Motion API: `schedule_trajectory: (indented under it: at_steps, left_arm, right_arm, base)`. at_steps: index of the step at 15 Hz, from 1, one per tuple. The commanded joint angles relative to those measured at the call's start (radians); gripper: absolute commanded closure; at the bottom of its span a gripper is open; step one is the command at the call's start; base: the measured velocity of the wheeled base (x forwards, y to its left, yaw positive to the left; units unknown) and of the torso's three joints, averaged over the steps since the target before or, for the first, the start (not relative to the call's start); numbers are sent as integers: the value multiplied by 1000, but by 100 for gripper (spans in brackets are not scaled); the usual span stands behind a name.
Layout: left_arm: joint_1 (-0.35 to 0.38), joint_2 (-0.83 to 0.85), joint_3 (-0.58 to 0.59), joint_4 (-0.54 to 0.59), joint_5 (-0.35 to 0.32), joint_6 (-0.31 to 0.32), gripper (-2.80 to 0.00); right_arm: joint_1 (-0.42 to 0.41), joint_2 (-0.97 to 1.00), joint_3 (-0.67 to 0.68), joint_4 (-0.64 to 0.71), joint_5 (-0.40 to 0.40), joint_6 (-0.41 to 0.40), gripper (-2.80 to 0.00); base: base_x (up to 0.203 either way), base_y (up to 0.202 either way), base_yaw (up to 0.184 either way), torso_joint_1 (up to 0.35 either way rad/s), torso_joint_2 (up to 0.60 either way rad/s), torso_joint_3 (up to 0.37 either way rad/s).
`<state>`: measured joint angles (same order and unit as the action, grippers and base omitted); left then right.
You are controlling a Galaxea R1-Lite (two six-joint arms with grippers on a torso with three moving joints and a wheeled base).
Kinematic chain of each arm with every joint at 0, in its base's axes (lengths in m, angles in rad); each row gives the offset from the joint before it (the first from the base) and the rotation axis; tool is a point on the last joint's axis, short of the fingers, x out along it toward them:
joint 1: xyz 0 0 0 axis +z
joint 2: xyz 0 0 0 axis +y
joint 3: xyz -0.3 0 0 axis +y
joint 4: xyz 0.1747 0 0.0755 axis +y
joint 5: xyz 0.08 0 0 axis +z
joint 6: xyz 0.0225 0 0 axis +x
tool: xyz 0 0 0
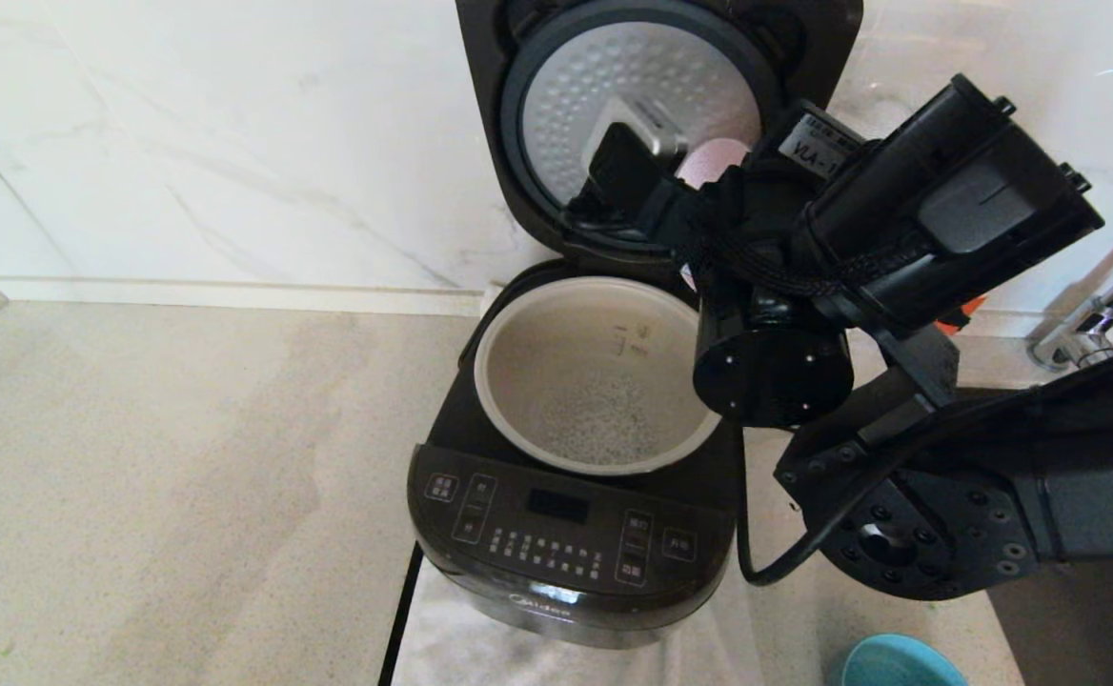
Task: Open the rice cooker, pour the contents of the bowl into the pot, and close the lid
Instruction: Pour the rice from the bowl into the rice cooker
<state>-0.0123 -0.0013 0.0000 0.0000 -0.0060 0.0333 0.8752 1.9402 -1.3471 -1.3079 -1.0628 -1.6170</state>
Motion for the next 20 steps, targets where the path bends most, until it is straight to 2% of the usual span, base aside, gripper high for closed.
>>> schedule_trajectory:
  at_steps: [1, 8, 11, 16, 20]
  left_arm:
    - [0, 1, 2, 0, 0, 0, 0]
    - [0, 1, 2, -1, 0, 0, 0]
    - [0, 1, 2, -2, 0, 0, 0]
    - [0, 1, 2, 0, 0, 0, 0]
    - [0, 1, 2, 0, 0, 0, 0]
  right_arm:
    - [-3, -4, 8, -12, -8, -1, 0]
    - [5, -17, 13, -18, -8, -1, 0]
    - [34, -29, 22, -13, -8, -8, 0]
    - [55, -83, 198, -34, -8, -5, 0]
    - [54, -99, 218, -45, -17, -30, 0]
  base:
    - [0, 0, 0, 0, 0, 0]
    - [0, 0, 0, 0, 0, 0]
    - [0, 0, 0, 0, 0, 0]
    - [0, 0, 0, 0, 0, 0]
    - [0, 0, 0, 0, 0, 0]
